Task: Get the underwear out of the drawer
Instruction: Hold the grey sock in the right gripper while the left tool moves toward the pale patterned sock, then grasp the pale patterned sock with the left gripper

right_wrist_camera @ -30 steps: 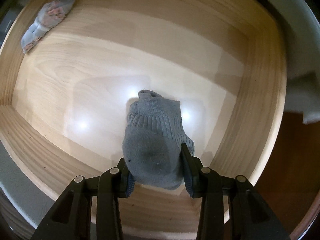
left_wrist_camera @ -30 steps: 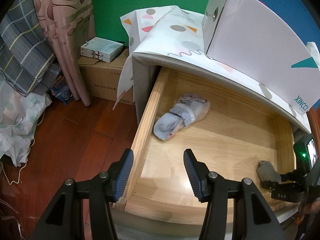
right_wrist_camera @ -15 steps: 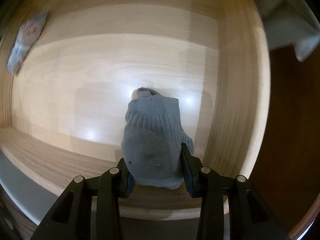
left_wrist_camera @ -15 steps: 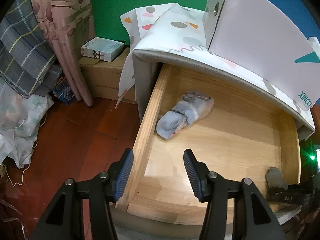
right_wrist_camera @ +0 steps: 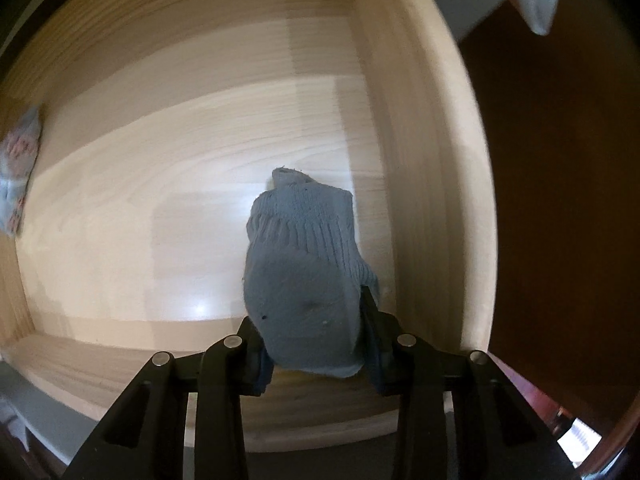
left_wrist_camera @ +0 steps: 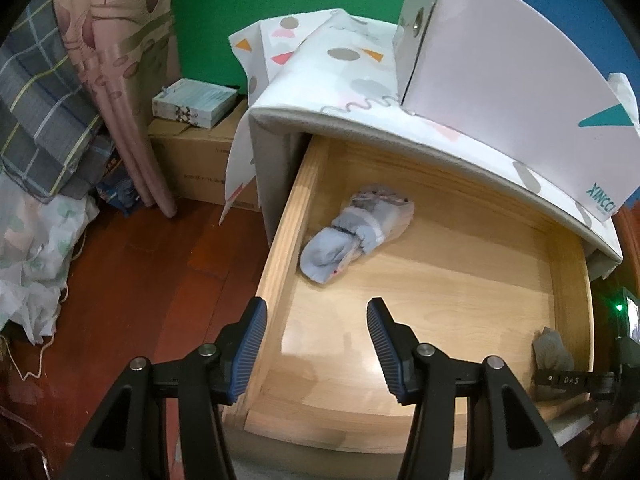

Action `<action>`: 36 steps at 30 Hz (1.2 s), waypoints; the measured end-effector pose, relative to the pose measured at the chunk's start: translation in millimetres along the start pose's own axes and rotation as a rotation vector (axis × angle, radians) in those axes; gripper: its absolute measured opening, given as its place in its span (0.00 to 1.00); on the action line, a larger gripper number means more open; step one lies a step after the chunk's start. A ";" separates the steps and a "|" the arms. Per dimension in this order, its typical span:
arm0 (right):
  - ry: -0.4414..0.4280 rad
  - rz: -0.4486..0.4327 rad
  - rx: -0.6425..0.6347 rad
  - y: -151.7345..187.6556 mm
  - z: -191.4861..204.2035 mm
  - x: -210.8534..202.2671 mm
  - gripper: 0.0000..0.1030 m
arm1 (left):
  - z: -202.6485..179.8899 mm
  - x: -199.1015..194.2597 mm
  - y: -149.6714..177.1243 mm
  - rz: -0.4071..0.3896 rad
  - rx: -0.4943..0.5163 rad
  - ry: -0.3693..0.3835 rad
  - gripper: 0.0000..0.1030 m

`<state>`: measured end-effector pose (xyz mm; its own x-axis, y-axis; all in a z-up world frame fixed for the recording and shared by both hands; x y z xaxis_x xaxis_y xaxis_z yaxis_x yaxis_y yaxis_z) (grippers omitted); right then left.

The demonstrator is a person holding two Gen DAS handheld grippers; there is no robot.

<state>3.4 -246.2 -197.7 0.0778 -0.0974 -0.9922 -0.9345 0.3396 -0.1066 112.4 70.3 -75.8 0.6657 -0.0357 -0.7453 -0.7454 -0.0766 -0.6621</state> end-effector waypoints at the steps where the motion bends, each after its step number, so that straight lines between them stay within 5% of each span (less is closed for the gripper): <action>1: 0.004 -0.001 0.007 1.1 2.9 1.7 0.32 | -1.1 -0.2 -1.7 -0.002 0.012 0.002 0.52; 14: -0.006 -0.017 0.015 -0.4 7.1 5.1 0.32 | -32.8 2.8 -10.8 -0.067 0.542 0.010 0.52; 21: -0.012 -0.018 0.023 -2.0 4.7 0.0 0.32 | -48.4 20.5 -1.4 -0.080 0.726 0.031 0.52; 36: -0.029 -0.020 0.060 -10.1 3.1 -5.2 0.32 | -66.6 60.3 0.5 -0.058 0.941 0.042 0.52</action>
Point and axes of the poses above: each gripper's, at about its wrist camera, not at the fingertips, and x roughly the way its jaws point, z to its left, y to its underside, the point moved 7 cm from there along x, roughly the way its jaws point, and after that the axes turned 14 degrees about -z, right-handed, at the moved point
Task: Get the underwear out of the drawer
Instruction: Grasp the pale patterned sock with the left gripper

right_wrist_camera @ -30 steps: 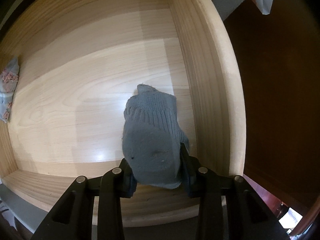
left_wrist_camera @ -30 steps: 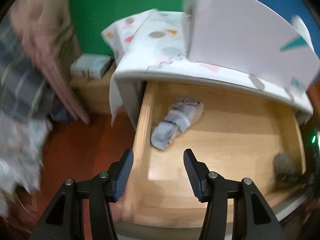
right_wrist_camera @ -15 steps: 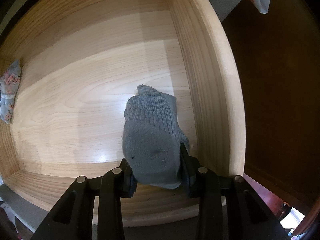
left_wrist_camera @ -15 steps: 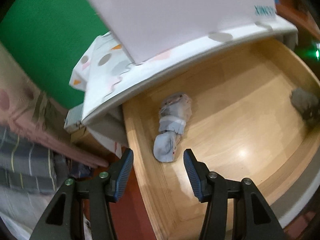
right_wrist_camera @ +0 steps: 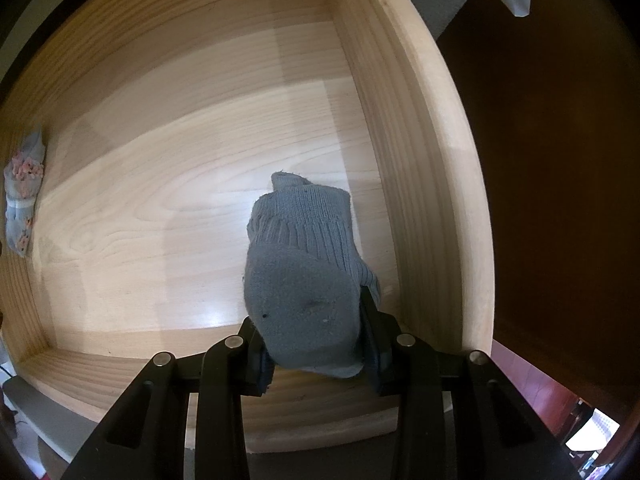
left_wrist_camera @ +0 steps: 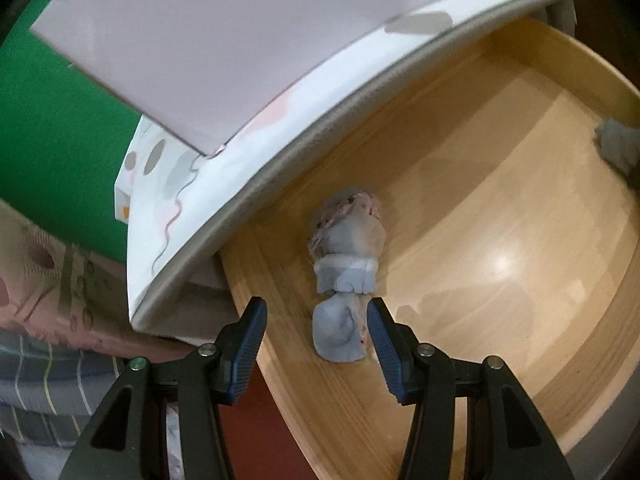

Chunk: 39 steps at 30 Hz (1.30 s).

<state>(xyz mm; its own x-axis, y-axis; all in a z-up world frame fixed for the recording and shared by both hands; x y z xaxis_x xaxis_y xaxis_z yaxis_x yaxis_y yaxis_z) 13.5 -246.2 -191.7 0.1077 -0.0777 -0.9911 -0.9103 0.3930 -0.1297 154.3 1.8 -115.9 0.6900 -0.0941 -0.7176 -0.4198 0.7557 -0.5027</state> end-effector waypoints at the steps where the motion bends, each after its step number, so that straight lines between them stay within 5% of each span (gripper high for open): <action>1: 0.000 0.000 0.000 -1.0 -0.1 -0.1 0.32 | 1.5 3.2 0.7 0.001 0.010 0.000 0.52; 30: -0.002 -0.002 0.007 -10.6 3.4 0.7 0.34 | -31.2 21.2 -5.8 -0.059 0.157 -0.063 0.52; 39: -0.011 -0.002 0.013 -10.8 4.7 4.4 0.34 | -49.3 22.2 -0.1 -0.047 0.189 -0.022 0.52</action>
Point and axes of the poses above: each gripper's, at about its wrist camera, not at the fingertips, and x roughly the way its jaws point, z to its left, y to its underside, the point moved 7 cm from there along x, roughly the way its jaws point, and after that the axes turned 14 degrees about -z, right-handed, at the moved point
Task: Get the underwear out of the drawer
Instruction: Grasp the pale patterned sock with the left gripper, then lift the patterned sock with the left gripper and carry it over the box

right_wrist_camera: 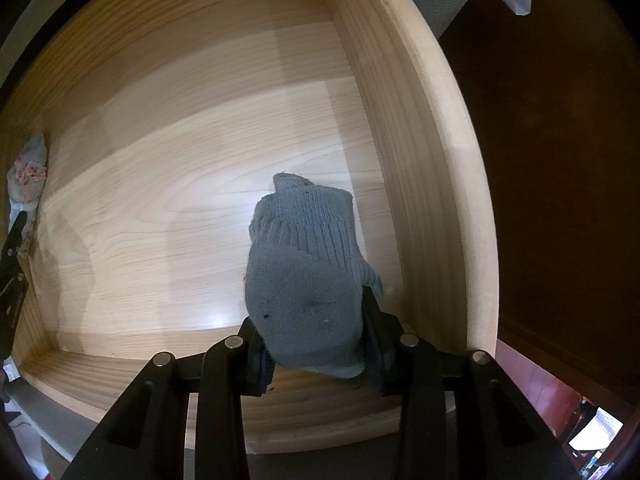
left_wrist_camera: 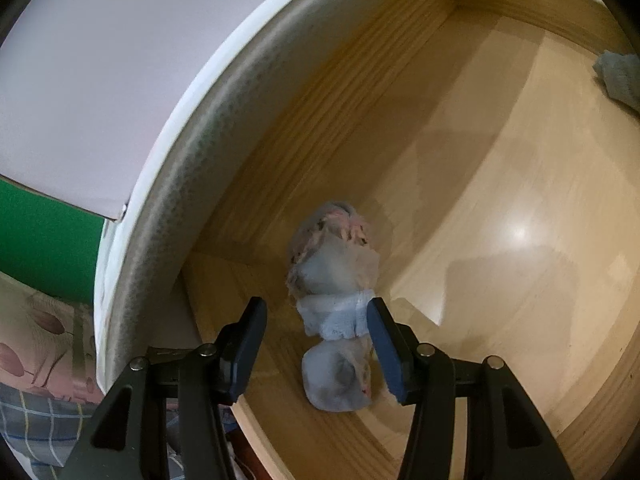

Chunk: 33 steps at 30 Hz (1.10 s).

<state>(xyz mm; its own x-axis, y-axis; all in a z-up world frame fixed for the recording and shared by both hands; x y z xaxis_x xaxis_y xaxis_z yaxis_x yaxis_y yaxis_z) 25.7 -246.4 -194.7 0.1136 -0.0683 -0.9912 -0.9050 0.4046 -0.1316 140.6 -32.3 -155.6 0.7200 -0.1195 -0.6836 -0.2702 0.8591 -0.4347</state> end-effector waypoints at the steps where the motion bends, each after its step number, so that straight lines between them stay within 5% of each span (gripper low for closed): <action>1: -0.002 0.000 0.001 -0.1 -0.1 0.3 0.34 | 0.2 1.5 0.4 0.003 -0.004 0.005 0.52; 17: -0.017 0.002 0.010 1.5 -4.1 4.1 0.36 | -0.8 34.4 -8.8 0.034 0.024 0.078 0.50; 22: -0.017 0.002 0.010 1.5 -4.9 4.4 0.36 | 1.5 40.2 -11.4 0.032 0.008 0.096 0.32; 33: -0.023 0.002 0.014 1.1 -5.6 5.3 0.36 | 6.3 50.2 -8.1 0.039 0.000 0.106 0.18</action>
Point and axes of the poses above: each gripper's, at about its wrist camera, not at the fingertips, and x roughly the way its jaws point, z to its left, y to its underside, the point moved 7 cm from there along x, roughly the way its jaws point, and after that the axes turned 14 degrees about -z, right-handed, at the moved point
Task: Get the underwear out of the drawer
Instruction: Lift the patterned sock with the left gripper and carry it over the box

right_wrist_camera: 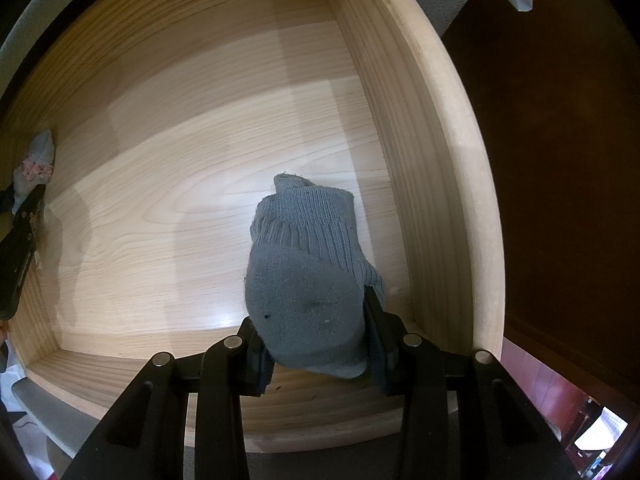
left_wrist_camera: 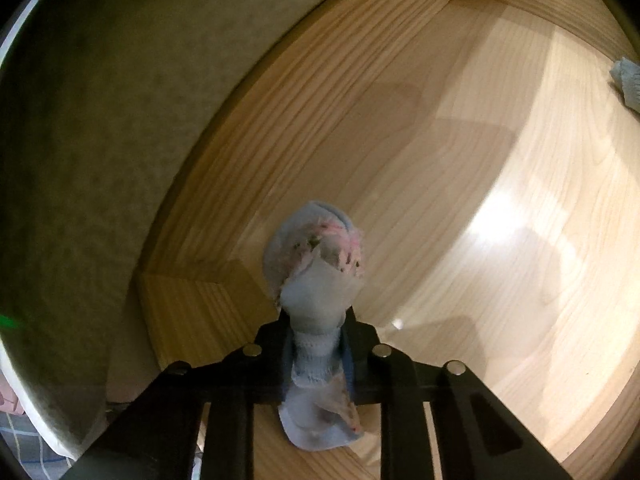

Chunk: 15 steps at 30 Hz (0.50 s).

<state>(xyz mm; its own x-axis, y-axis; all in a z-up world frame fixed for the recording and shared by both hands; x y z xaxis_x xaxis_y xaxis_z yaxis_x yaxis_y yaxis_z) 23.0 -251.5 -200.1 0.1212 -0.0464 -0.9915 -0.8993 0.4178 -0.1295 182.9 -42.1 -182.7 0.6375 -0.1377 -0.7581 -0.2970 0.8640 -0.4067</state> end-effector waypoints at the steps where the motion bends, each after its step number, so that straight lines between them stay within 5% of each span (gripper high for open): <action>1: 0.000 0.000 0.000 0.2 -0.2 0.3 0.36 | -0.3 0.0 0.1 0.002 -0.002 0.002 0.17; 15: 0.001 0.000 0.003 -0.4 -1.0 1.3 0.36 | -23.0 0.0 -5.1 0.094 0.018 0.043 0.15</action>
<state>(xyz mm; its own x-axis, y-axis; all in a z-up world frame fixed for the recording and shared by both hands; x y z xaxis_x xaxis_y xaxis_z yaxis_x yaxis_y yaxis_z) 23.1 -252.6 -201.4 0.1205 -0.0467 -0.9916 -0.8979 0.4208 -0.1290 168.1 -57.7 -192.3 0.5760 -0.0763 -0.8139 -0.3409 0.8825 -0.3239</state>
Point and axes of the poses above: each gripper's, at about its wrist camera, not at the fingertips, and x roughly the way its jaws point, z to its left, y to its underside, the point moved 7 cm from there along x, roughly the way its jaws point, and after that the axes turned 14 degrees about -z, right-handed, at the moved point
